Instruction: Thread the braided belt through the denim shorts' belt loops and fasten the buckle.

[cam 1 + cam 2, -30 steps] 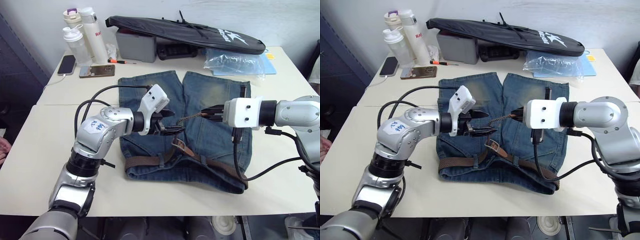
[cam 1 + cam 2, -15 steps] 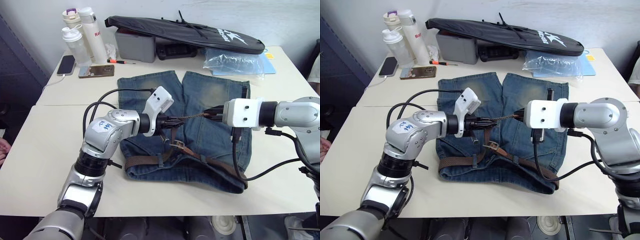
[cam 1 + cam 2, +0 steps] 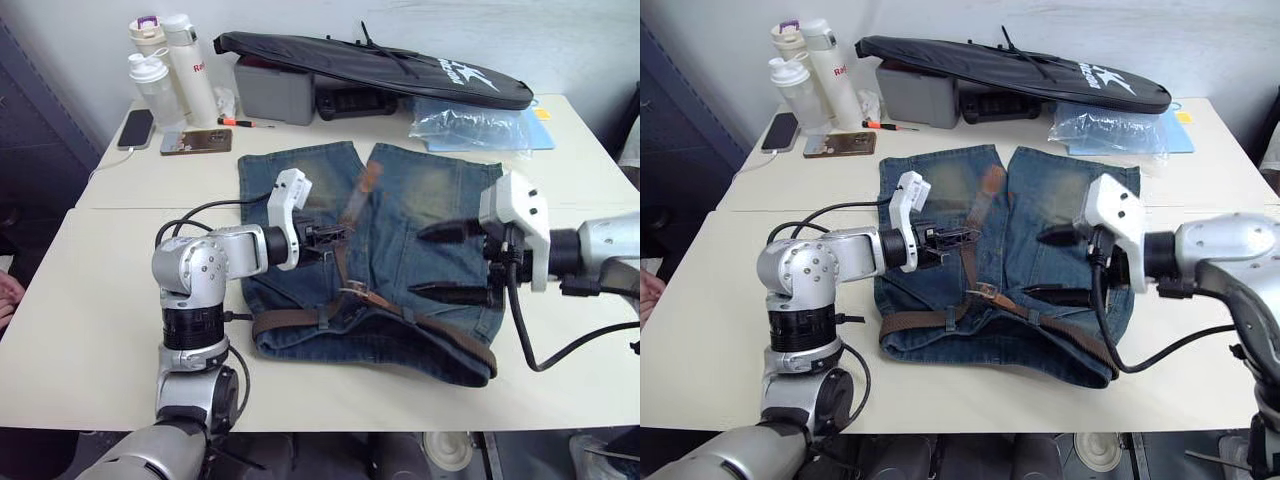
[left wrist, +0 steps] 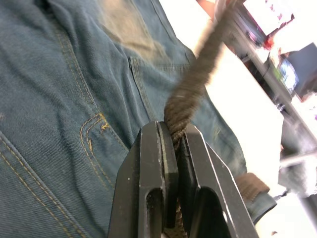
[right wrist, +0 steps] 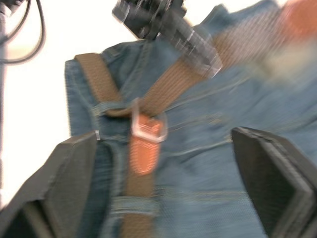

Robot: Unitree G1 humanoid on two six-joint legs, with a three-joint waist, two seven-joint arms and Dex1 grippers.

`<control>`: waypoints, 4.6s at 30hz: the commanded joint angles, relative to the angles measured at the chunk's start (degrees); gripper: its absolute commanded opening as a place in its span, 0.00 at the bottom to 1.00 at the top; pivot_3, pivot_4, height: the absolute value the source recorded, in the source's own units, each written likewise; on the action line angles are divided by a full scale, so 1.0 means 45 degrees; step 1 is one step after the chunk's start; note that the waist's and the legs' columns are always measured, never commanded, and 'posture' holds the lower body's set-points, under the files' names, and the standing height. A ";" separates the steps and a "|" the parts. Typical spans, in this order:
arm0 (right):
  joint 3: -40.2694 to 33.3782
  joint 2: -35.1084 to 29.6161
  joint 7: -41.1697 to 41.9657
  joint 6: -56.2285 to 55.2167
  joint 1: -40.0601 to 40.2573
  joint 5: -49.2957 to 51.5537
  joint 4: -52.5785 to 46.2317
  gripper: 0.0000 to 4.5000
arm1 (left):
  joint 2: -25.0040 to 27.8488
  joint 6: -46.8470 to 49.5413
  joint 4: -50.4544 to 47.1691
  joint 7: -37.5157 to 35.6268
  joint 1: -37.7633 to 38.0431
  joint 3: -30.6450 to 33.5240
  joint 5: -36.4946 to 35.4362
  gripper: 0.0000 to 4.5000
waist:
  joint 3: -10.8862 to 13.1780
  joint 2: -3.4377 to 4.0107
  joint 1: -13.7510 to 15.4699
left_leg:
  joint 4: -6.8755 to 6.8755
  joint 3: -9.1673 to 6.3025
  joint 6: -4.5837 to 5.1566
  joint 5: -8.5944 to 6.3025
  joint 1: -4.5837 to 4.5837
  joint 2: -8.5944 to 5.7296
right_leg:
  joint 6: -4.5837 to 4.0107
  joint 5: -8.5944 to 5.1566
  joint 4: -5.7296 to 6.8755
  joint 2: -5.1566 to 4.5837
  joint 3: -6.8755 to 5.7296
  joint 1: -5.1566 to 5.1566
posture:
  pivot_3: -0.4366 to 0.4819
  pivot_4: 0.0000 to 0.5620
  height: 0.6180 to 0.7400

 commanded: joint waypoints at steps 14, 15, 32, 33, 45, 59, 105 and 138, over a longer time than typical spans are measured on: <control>0.2081 0.3710 -0.3448 0.0268 0.0619 0.0124 0.0975 0.02 | -0.1707 0.1796 -0.2142 0.2196 0.0166 0.2184 -0.2041 0.00 | -0.0002 0.0000 0.0006 | -0.0007 0.0017 -0.0005 0.0002 0.0007 0.0001 | 0.0004 0.0004 0.0000 0.0003 0.0028 -0.0015 | 0.48 0.27 1.00; 0.2265 0.3731 -0.3369 0.0187 0.0824 0.0134 0.0975 0.02 | -0.1713 0.1796 -0.2179 0.2330 0.0178 0.2221 -0.2170 0.00 | -0.0002 0.0000 0.0004 | -0.0009 0.0017 -0.0005 0.0002 0.0005 -0.0001 | 0.0005 0.0004 -0.0004 0.0003 0.0028 -0.0014 | 0.48 0.27 1.00; 0.6630 0.2802 -0.2932 -0.1384 0.2175 -0.3397 0.2258 0.02 | -0.1017 0.1796 -0.2516 0.3842 0.1042 0.2745 -0.5293 0.00 | -0.0038 -0.0038 -0.0040 | -0.0008 0.0046 -0.0014 -0.0004 0.0040 0.0006 | 0.0006 0.0004 -0.0003 0.0012 0.0065 -0.0009 | 0.48 0.27 1.00; 0.6827 0.2637 -0.2877 -0.1327 0.2100 -0.3600 0.2234 0.02 | -0.0966 0.1796 -0.2536 0.3934 0.1198 0.2797 -0.5364 0.00 | -0.0051 -0.0033 -0.0041 | -0.0008 0.0046 -0.0014 -0.0004 0.0043 0.0006 | 0.0006 0.0004 -0.0005 0.0012 0.0066 -0.0006 | 0.48 0.27 1.00; 0.3497 0.2211 -0.1724 -0.1177 0.1374 -0.1470 0.1168 0.02 | 0.0830 0.1796 -0.3061 0.3694 0.3143 0.2856 -0.5589 0.00 | -0.0077 -0.0085 0.0012 | -0.0012 0.0047 -0.0015 -0.0012 0.0022 0.0005 | 0.0000 0.0005 -0.0012 0.0013 0.0067 -0.0019 | 0.48 0.27 1.00; 0.4266 0.2637 -0.1602 -0.1109 0.0795 -0.1765 0.1889 0.02 | 0.1027 0.1656 -0.2851 0.3608 0.2988 0.3194 -0.5143 0.00 | -0.0071 -0.0073 -0.0027 | -0.0023 0.0052 -0.0011 -0.0022 0.0021 0.0015 | -0.0002 0.0005 -0.0090 0.0019 0.0067 -0.0021 | 0.48 0.27 1.00; 0.8960 0.4128 -0.0933 -0.0796 0.0358 -0.4686 0.5627 0.02 | 0.1351 -0.2761 0.1060 0.0878 -0.0862 -0.1728 -0.2548 0.00 | -0.0179 -0.0066 -0.0106 | -0.0030 0.0063 -0.0033 -0.0032 0.0060 0.0057 | -0.0013 0.0002 -0.0019 0.0067 0.0081 -0.0008 | 0.48 0.27 1.00; 0.7288 0.4279 -0.2625 -0.1714 0.1305 -0.6817 0.3656 0.02 | -0.0713 -0.5844 0.6376 -0.3889 -0.3171 -0.4773 0.1078 0.00 | -0.0246 -0.0063 -0.0008 | -0.0019 0.0092 -0.0026 -0.0083 0.0213 0.0097 | 0.0051 -0.0033 -0.0175 0.0091 0.0066 0.0186 | 0.48 0.27 1.00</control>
